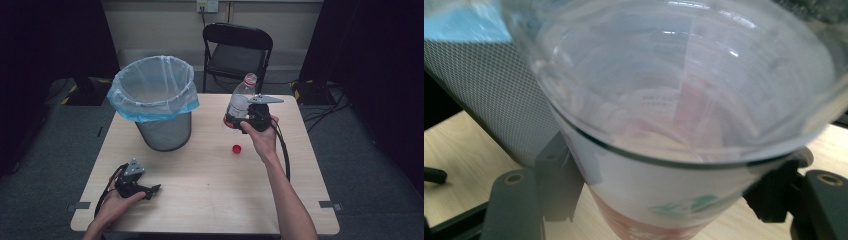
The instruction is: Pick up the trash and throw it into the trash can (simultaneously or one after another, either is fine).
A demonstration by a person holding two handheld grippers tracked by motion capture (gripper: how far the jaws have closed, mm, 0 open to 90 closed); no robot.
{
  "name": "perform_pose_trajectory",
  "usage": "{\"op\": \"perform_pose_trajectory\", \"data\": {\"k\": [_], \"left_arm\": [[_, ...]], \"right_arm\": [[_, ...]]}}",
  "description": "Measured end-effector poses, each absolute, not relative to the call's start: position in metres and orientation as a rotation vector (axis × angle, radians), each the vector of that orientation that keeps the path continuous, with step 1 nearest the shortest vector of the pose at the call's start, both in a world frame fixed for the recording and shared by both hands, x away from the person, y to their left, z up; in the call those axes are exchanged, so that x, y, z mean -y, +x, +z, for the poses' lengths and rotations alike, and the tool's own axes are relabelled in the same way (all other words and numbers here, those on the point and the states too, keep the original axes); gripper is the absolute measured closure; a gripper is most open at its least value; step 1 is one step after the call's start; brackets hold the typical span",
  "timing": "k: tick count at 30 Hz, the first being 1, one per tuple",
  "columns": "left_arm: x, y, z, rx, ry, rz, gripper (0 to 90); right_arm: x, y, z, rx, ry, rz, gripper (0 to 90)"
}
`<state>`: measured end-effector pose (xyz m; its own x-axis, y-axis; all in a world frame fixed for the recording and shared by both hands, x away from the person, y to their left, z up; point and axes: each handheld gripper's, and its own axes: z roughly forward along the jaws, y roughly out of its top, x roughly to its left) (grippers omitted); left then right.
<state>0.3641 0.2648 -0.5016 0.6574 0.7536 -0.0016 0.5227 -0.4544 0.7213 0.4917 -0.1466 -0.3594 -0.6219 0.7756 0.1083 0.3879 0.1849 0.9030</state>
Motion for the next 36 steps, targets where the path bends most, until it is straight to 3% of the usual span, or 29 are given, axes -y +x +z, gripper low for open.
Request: {"op": "perform_pose_trajectory", "data": {"k": [36], "left_arm": [[-0.265, 0.364, -0.502, -0.986, 2.161, 0.421, 3.9]], "right_arm": [[0.126, 0.485, -0.275, -1.925, 0.944, 1.659, 30.0]]}}
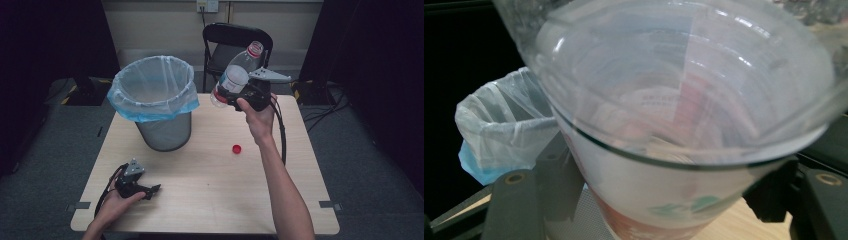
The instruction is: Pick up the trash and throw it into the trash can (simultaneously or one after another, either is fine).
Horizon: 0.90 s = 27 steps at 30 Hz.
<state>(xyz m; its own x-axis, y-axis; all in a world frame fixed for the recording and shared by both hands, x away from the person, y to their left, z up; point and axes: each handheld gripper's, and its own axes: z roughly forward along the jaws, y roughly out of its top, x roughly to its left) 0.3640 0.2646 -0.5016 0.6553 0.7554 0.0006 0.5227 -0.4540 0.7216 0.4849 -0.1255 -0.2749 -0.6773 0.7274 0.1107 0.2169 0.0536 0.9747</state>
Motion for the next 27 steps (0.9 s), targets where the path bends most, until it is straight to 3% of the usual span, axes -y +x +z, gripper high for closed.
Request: {"op": "perform_pose_trajectory", "data": {"k": [27], "left_arm": [[-0.265, 0.364, -0.502, -0.985, 2.162, 0.42, 3.9]], "right_arm": [[0.097, 0.486, -0.238, -1.899, 0.852, 1.827, 30.0]]}}
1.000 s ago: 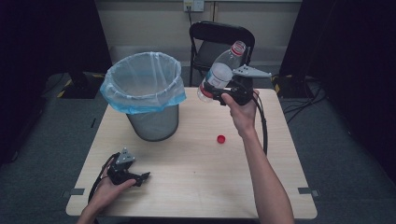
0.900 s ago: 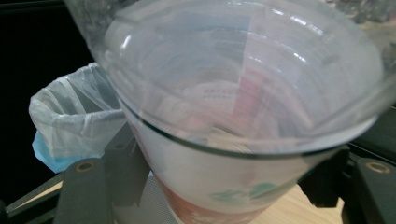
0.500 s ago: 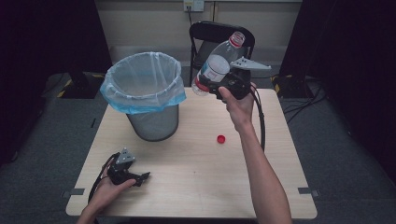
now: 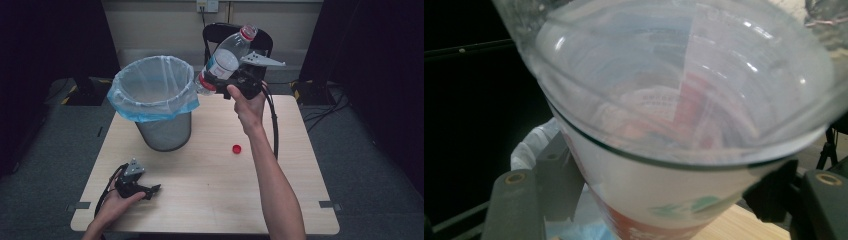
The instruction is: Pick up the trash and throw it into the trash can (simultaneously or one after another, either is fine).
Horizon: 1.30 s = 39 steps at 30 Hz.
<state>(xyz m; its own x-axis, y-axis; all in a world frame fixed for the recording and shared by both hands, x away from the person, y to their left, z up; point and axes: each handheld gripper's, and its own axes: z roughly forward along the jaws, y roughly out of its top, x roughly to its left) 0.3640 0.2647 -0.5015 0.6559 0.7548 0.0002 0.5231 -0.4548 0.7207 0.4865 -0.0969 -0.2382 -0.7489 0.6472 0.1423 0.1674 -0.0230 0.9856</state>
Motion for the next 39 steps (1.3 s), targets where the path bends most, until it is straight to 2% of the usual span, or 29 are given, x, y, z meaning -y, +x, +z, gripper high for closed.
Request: {"op": "perform_pose_trajectory", "data": {"k": [39], "left_arm": [[-0.264, 0.364, -0.502, -0.987, 2.156, 0.421, 3.9]], "right_arm": [[0.025, 0.512, -0.23, -1.974, 0.804, 1.905, 29.7]]}}
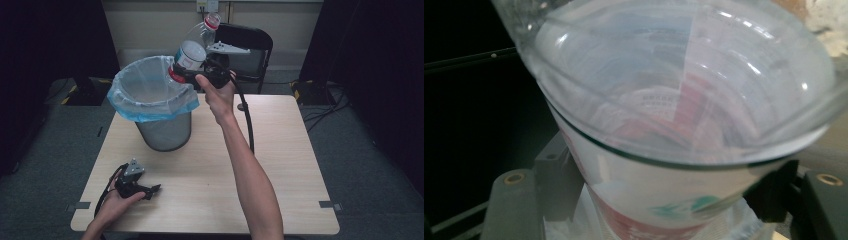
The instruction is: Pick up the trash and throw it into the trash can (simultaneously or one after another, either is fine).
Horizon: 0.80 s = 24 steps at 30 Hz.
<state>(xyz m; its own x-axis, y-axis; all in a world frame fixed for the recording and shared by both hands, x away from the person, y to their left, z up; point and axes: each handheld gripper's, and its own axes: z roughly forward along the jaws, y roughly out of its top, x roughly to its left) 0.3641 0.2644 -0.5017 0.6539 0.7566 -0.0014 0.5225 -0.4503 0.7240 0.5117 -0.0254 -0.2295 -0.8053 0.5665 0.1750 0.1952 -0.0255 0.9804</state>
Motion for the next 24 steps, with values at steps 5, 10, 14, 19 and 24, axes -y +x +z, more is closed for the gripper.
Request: {"op": "perform_pose_trajectory", "data": {"k": [5, 10, 14, 19, 24], "left_arm": [[-0.264, 0.364, -0.502, -0.988, 2.155, 0.422, 3.9], [-0.264, 0.364, -0.502, -0.988, 2.155, 0.421, 3.9], [-0.264, 0.364, -0.502, -0.988, 2.154, 0.422, 3.9], [-0.264, 0.364, -0.502, -0.987, 2.156, 0.422, 3.9], [-0.264, 0.364, -0.502, -0.986, 2.155, 0.423, 3.9]], "right_arm": [[0.012, 0.517, -0.231, -2.005, 0.795, 1.893, 29.3], [0.004, 0.521, -0.234, -2.027, 0.792, 1.886, 29.0], [-0.004, 0.525, -0.237, -2.05, 0.794, 1.87, 28.7], [-0.015, 0.527, -0.24, -2.074, 0.797, 1.84, 27.0], [-0.018, 0.529, -0.242, -2.078, 0.793, 1.833, 24.6]]}}
